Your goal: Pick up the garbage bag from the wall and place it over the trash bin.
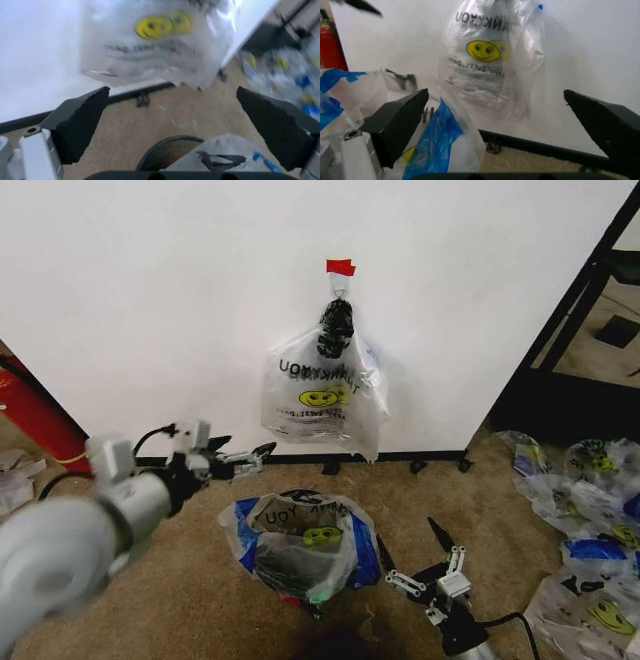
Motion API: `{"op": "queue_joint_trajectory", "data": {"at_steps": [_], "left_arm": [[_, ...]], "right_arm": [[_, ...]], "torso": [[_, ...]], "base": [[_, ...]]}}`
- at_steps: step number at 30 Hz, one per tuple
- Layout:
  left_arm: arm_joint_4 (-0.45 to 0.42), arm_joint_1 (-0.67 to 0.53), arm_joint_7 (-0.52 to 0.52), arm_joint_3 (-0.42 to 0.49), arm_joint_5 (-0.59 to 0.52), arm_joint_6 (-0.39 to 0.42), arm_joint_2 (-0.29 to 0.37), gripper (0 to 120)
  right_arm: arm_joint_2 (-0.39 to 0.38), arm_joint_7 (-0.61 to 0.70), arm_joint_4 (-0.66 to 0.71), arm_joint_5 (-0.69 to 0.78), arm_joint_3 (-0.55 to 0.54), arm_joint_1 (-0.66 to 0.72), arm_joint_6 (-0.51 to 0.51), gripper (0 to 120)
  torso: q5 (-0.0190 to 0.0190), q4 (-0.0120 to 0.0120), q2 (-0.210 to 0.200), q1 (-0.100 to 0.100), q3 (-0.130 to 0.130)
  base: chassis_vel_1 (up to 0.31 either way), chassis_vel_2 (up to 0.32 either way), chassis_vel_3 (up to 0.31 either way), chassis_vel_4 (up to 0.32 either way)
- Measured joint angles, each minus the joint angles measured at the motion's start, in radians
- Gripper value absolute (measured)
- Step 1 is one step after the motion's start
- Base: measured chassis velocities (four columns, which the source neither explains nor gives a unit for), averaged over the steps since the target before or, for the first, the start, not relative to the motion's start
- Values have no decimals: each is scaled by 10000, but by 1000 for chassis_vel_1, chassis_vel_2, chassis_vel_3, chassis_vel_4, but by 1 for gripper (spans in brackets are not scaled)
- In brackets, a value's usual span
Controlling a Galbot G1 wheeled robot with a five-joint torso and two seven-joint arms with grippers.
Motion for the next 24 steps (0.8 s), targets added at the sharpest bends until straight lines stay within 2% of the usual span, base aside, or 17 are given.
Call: {"op": "queue_joint_trajectory", "data": {"at_steps": [1, 2, 4, 6, 8, 10, 12, 14, 15, 16, 18, 20, 24], "left_arm": [[360, -459, 383, 747, 287, 93, 16, 100], [794, -875, 975, 1674, 948, 118, -59, 100], [1460, -1446, 1695, 2910, 2113, 88, -394, 100], [2147, -2146, 1949, 3742, 2648, 78, -867, 100], [2316, -2368, 1975, 3925, 2690, 86, -972, 100], [2818, -3179, 2143, 4518, 2662, 159, -1133, 100], [3222, -3966, 2470, 5355, 2701, 195, -1048, 100], [3594, -4693, 2881, 6567, 3167, 204, -943, 100], [3594, -4693, 2881, 6567, 3167, 204, -943, 100], [3808, -5097, 3092, 7181, 3496, 209, -949, 100], [4078, -5641, 3329, 7908, 4014, 242, -968, 100], [4227, -6047, 3419, 8418, 4722, 384, -991, 100], [4349, -6245, 3404, 8645, 4989, 599, -1134, 100]], "right_arm": [[17, -2, 31, -24, 30, -55, 1, 100], [40, -3, 94, -53, 64, -128, 10, 100], [84, -6, 189, -104, 51, -210, 14, 100], [137, -15, 265, -217, -46, -244, 11, 100], [157, -20, 280, -251, -83, -247, 5, 100], [220, -24, 295, -324, -213, -259, -7, 100], [255, -27, 280, -343, -308, -281, -1, 100], [277, -35, 198, -360, -408, -296, 53, 100], [277, -35, 198, -360, -408, -296, 53, 100], [290, -39, 155, -370, -474, -295, 90, 100], [302, -42, 110, -375, -591, -279, 106, 100], [288, -44, 88, -387, -642, -278, 125, 100], [273, -52, 65, -392, -672, -343, 187, 100]], "torso": [[7, 1, 0, 0, 0], [-1, 3, 0, 0, 0], [-8, 15, 0, 0, 0], [-11, 13, 0, 0, 0], [-10, 11, 0, 0, 0], [-3, 5, 0, 0, 0], [2, 7, 1, 0, -2], [-1, 15, 0, 0, 0], [-1, 15, 0, 0, 0], [-9, 12, 0, 0, -1], [3, 8, 0, 0, -1], [-4, 8, 0, 0, -1], [-1, 14, 0, -1, -2]], "base": [[0, 0, 0, 0], [0, 0, 0, 0], [0, 0, 0, 0], [0, 0, 0, 0], [0, 0, 0, 0], [0, 0, 0, 0], [0, 0, 0, 0], [0, 0, 0, 0], [0, 0, 0, 0], [0, 0, 0, 0], [0, 0, 0, 0], [0, 0, 0, 0], [0, 0, 0, 0]]}}
